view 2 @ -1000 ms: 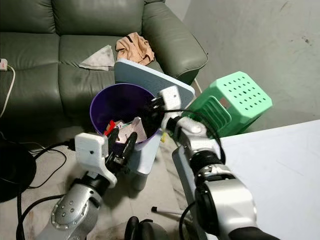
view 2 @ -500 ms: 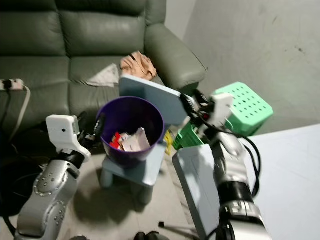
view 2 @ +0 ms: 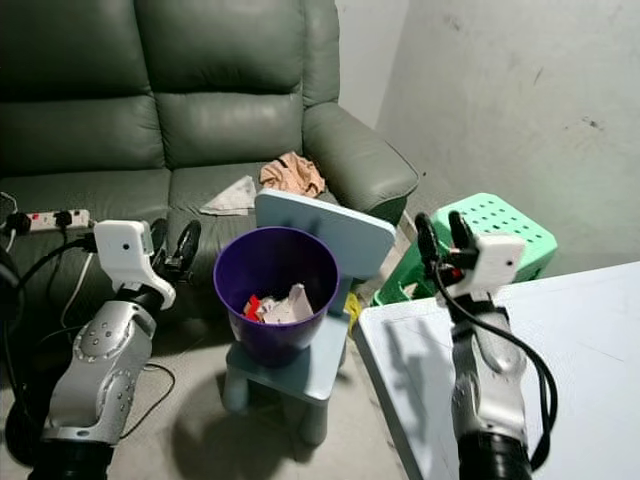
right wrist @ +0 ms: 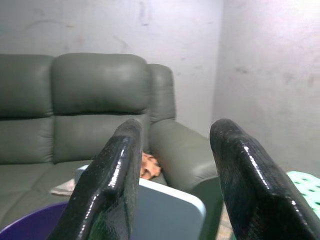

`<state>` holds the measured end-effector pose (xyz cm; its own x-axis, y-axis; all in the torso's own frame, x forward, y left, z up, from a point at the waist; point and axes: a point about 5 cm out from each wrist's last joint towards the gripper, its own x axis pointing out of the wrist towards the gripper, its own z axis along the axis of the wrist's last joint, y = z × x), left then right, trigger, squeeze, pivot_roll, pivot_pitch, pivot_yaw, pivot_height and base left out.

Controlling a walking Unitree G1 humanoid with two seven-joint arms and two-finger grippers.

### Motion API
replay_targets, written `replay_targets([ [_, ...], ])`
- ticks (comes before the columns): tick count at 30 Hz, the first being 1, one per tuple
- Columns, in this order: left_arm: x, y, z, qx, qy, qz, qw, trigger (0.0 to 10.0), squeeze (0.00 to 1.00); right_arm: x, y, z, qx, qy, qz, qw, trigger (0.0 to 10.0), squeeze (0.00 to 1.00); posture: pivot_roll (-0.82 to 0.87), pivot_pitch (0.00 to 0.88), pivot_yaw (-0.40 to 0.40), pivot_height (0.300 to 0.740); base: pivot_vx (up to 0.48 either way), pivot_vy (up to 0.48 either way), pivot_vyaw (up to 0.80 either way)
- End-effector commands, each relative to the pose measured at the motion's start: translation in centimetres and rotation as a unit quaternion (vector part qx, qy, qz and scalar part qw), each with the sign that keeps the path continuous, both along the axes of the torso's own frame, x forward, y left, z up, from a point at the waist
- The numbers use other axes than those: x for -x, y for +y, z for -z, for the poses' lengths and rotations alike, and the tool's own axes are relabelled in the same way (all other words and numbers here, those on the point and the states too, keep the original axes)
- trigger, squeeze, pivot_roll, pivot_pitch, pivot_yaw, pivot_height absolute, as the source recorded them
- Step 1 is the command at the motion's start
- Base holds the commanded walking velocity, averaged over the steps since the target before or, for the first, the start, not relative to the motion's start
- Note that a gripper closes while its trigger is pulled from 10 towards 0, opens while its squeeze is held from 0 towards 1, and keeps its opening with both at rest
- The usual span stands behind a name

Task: Picking trash to rubbish bin

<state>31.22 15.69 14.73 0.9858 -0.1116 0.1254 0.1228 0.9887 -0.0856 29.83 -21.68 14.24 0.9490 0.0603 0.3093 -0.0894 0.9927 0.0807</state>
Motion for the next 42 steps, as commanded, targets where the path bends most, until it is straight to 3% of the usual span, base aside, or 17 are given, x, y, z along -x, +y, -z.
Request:
replay_targets([
  [1,-0.4,-0.1,0.0,-0.002,-0.005,0.000,1.000,10.0,0.00,0.5,-0.7,-0.4,-0.001,-0.005,0.025,1.000,10.0,0.00,-0.02,0.000,-0.089,0.740,0.000,0.000,0.00],
  [16,0.3,-0.7,2.3,0.009,0.007,0.010,1.000,10.0,0.00,2.3,-1.4,1.7,-0.005,0.040,0.074,0.996,10.0,0.00,-0.05,0.000,-0.064,0.740,0.000,0.000,0.00],
  [21,0.4,-0.9,2.5,0.020,0.011,0.014,1.000,10.0,0.00,2.7,-0.2,2.5,-0.013,0.059,0.077,0.995,10.0,0.00,-0.05,0.000,-0.056,0.740,0.000,0.000,0.00],
  [32,-0.5,-0.6,2.3,0.031,0.014,0.014,0.999,10.0,0.00,2.6,0.1,2.4,-0.007,0.066,0.080,0.995,10.0,0.00,-0.06,0.000,-0.053,0.740,0.000,0.000,0.00],
  [42,-0.7,-0.6,2.3,0.035,0.016,0.016,0.999,10.0,0.00,2.6,0.1,2.7,-0.003,0.086,0.078,0.993,10.0,0.00,-0.06,0.000,-0.056,0.740,0.000,0.418,-0.08],
])
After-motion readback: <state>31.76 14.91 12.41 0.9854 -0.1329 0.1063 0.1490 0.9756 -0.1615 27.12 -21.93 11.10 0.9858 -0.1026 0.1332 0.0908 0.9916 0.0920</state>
